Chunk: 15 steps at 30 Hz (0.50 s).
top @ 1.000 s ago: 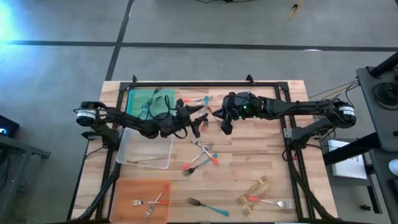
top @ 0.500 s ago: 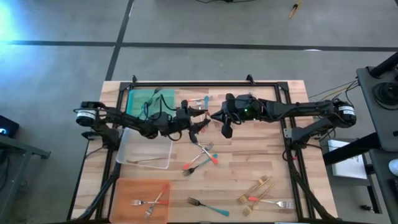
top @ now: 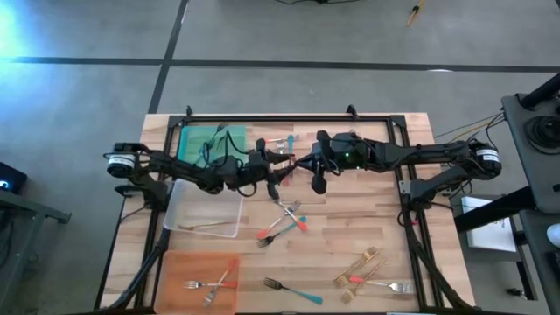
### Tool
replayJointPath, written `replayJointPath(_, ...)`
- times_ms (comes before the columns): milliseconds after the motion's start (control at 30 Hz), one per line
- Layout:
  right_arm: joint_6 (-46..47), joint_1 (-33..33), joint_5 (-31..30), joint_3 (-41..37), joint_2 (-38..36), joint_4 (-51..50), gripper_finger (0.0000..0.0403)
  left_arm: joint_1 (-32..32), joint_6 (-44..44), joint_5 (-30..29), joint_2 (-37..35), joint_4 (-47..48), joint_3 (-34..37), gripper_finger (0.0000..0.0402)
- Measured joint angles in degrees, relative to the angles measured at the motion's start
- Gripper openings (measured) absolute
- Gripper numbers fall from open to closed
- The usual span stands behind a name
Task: Sort silverware by color (type)
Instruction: Put the orange fork into the orange bin
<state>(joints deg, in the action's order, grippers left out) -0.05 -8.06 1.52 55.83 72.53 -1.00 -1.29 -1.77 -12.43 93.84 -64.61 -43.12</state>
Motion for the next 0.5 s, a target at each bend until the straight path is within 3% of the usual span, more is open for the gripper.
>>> replayJointPath(333,0.0,0.7,0.0,0.0,0.0,-0.3,0.0008,-0.8,1.2,0.0,0.0,8.3,-4.1,0.0013)
replayJointPath(500,0.0,0.7,0.2,0.0,0.0,-0.3,0.0008,-1.0,0.4,0.3,0.0,9.5,-4.8,0.0002)
